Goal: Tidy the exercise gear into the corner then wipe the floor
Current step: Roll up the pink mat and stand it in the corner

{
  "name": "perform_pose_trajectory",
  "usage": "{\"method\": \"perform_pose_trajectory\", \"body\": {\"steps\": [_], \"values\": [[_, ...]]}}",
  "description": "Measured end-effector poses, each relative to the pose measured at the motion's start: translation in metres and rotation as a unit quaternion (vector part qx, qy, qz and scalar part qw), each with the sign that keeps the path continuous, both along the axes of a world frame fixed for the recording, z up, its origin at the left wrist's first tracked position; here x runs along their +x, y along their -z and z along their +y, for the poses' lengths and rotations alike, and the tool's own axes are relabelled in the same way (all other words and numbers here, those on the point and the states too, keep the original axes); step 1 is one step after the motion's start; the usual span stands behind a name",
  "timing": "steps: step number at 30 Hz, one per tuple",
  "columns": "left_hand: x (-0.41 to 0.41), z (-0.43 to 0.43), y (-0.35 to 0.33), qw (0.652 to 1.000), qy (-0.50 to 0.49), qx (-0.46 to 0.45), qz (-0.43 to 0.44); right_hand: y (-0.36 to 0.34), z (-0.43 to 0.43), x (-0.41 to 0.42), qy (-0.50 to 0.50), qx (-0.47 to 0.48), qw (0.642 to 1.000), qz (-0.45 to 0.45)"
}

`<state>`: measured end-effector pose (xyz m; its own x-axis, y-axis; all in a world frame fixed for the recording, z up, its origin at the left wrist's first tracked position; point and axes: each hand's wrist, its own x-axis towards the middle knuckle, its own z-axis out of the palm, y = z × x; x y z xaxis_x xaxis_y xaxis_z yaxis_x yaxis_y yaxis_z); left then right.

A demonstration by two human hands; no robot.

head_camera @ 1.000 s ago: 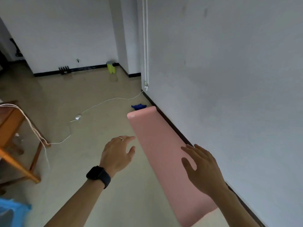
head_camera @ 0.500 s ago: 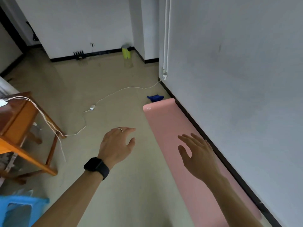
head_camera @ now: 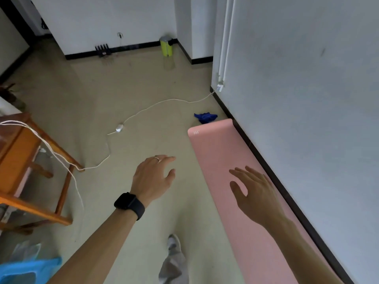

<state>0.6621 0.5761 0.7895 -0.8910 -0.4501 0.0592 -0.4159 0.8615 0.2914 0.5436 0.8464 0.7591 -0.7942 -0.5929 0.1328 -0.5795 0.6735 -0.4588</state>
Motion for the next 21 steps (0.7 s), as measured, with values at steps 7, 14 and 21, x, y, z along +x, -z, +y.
{"method": "perform_pose_trajectory", "body": {"steps": [7,14,21], "values": [[-0.110,-0.096,0.025,0.998,0.056,0.012,-0.024,0.012,-0.082,-0.089,0.046,0.020,0.999,-0.002],[-0.226,-0.164,0.040,0.991,0.115,0.015,-0.067,0.018,-0.139,-0.160,0.109,0.042,0.993,-0.033],[-0.356,-0.193,0.071,0.978,0.173,0.014,-0.113,0.052,-0.173,-0.245,0.161,0.072,0.981,-0.082]]}}
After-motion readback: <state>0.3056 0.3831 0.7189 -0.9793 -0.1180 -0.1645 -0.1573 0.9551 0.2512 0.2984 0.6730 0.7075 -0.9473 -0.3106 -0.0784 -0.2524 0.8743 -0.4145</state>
